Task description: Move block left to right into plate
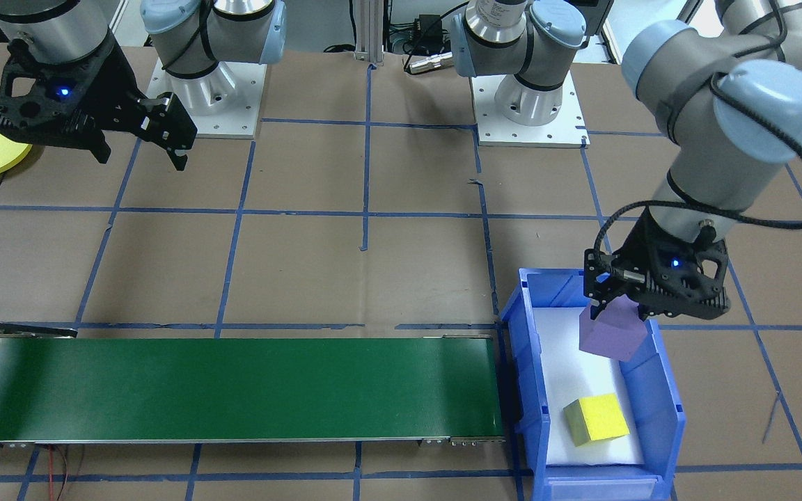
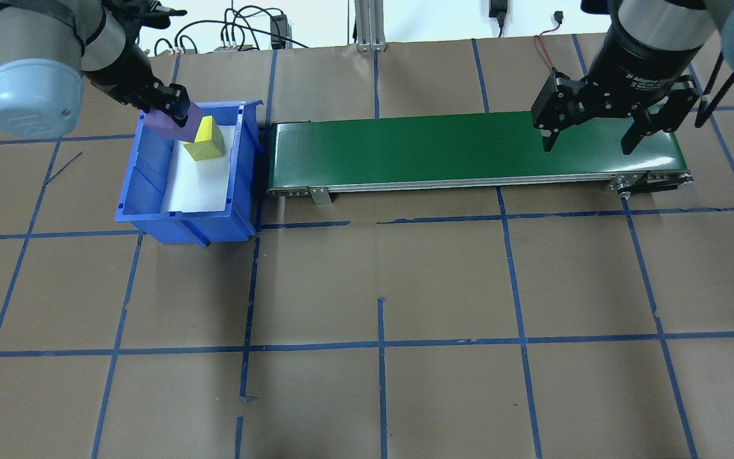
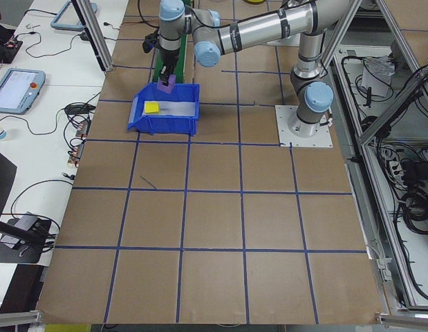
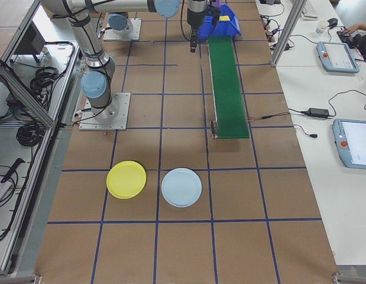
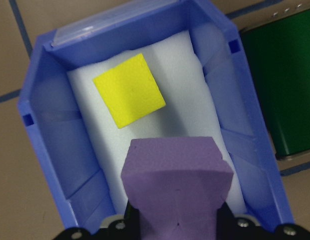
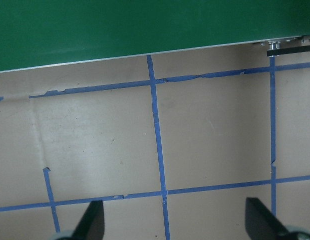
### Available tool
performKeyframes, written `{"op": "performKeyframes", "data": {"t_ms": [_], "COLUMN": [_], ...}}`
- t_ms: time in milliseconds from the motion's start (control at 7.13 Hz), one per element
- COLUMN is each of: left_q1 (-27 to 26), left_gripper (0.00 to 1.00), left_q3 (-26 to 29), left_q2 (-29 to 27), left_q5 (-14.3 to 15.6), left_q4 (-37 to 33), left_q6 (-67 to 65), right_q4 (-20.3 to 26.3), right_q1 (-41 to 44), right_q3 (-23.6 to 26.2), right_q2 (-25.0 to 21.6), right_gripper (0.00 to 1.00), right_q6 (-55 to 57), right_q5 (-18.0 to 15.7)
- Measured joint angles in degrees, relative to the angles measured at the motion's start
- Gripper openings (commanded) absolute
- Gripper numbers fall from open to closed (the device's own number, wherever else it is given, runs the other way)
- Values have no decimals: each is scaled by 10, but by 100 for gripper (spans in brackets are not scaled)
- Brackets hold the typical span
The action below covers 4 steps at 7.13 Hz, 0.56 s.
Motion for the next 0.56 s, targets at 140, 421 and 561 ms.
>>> {"op": "performKeyframes", "data": {"t_ms": [140,421,561], "left_q1": [-28,-77,-90], "left_gripper": [26,26,26], "left_q3": [11,23,25], "left_q2": [8,-18,-47], "left_q5": [-1,-3,-3], "left_q4": [-5,0,14], "left_q6": [-49,-144,-162], "right_q4": [0,0,0], "right_q1": [0,0,0], "right_q3": [0,0,0], "right_q2": [0,0,0], "right_gripper": [100,100,100], "right_q6": [-1,-5,-6], "right_q5": [1,2,1]}}
